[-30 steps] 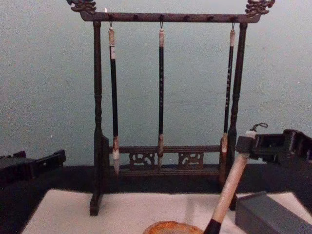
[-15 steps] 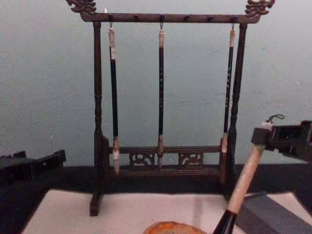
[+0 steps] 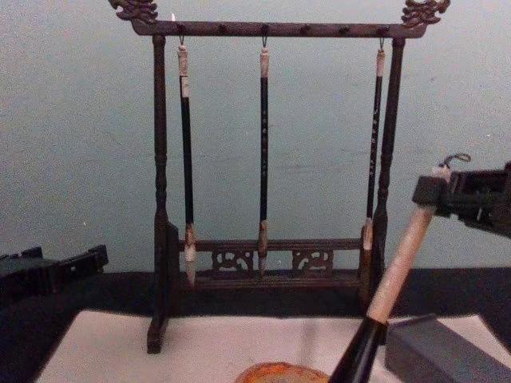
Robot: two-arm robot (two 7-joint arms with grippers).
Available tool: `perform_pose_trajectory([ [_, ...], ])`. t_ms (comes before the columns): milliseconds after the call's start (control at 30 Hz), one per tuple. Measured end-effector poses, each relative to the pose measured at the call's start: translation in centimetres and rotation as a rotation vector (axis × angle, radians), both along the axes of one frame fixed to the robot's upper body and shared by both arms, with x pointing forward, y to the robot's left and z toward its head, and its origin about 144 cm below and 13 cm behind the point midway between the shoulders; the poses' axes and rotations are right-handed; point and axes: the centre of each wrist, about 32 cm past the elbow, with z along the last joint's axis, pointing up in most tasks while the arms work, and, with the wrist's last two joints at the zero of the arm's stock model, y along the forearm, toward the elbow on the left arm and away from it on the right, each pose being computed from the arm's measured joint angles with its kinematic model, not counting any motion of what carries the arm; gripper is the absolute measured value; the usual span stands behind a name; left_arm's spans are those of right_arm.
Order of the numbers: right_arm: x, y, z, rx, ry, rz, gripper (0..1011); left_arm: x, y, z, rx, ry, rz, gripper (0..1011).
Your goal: Pick up the brush from the inkstone, write on the paper, then place the brush back to its original position.
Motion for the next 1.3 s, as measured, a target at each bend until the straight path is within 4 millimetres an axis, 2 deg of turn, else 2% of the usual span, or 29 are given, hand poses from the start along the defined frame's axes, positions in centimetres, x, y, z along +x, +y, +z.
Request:
perform_pose_trajectory([
  [400,-0.1,2.5,0.7,0.053,-0.027,0.065,199,0.0,0.0,0.0,0.0,0.0,0.0,1002],
  [700,0.7,4.1,-0.2,0.066,-0.008,0.078,199,0.0,0.0,0.0,0.0,0.0,0.0,1002],
  [1300,1.9,4.7,-2.4,0.045,0.042,0.055,199,0.0,0.0,0.0,0.0,0.0,0.0,1002],
])
